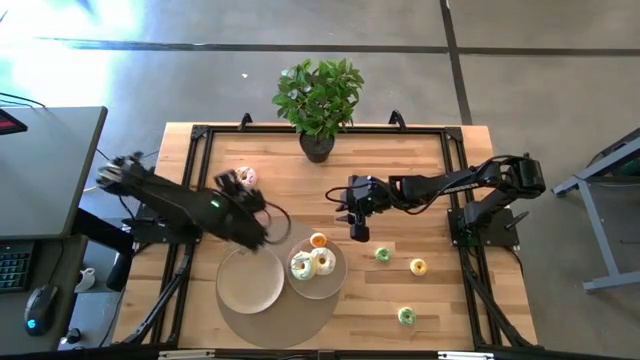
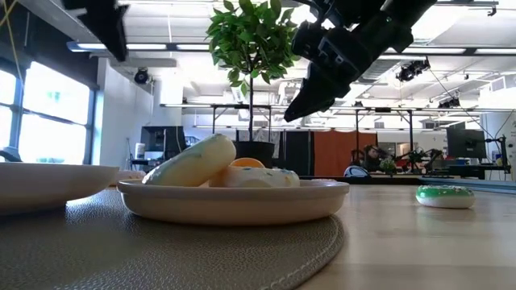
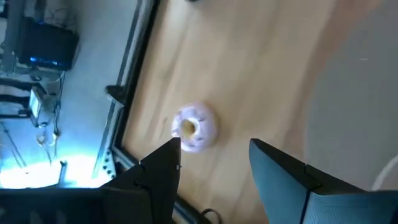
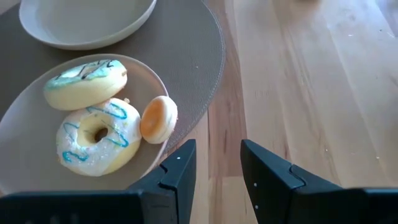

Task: Pick & Place donuts
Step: Put the left small pink donut on the left white plate

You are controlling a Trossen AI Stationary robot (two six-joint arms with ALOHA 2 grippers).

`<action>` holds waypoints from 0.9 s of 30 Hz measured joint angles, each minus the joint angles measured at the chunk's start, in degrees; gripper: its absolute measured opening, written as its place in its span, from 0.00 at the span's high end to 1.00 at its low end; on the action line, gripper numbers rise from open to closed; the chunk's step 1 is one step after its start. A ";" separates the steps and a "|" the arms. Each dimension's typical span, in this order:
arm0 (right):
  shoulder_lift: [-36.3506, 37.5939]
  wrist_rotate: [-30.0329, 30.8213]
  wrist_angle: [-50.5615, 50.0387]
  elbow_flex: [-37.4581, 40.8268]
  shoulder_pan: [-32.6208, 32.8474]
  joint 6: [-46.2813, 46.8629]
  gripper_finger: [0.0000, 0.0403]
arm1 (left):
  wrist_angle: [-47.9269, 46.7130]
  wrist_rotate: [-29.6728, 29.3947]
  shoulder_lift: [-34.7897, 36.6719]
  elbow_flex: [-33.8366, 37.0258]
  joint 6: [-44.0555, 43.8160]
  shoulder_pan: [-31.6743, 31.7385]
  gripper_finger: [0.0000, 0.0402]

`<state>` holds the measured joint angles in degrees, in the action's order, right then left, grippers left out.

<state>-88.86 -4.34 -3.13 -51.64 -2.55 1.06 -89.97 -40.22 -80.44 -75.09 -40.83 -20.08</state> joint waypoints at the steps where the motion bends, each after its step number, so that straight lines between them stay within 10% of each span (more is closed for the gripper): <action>1: 0.00 -0.13 0.17 0.00 0.00 0.00 0.70 | -0.42 0.25 1.99 2.05 -0.64 1.17 0.54; 13: -7.83 -6.39 8.09 -0.04 0.45 6.47 0.70 | 22.28 3.73 19.38 28.90 1.91 10.75 0.54; 27: -17.85 -11.64 22.00 -0.07 3.00 10.68 0.70 | 29.23 1.95 19.42 28.24 8.03 13.34 0.54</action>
<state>-106.71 -15.98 18.87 -51.70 0.45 11.74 -60.74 -38.27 -61.01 -46.85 -32.80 -6.74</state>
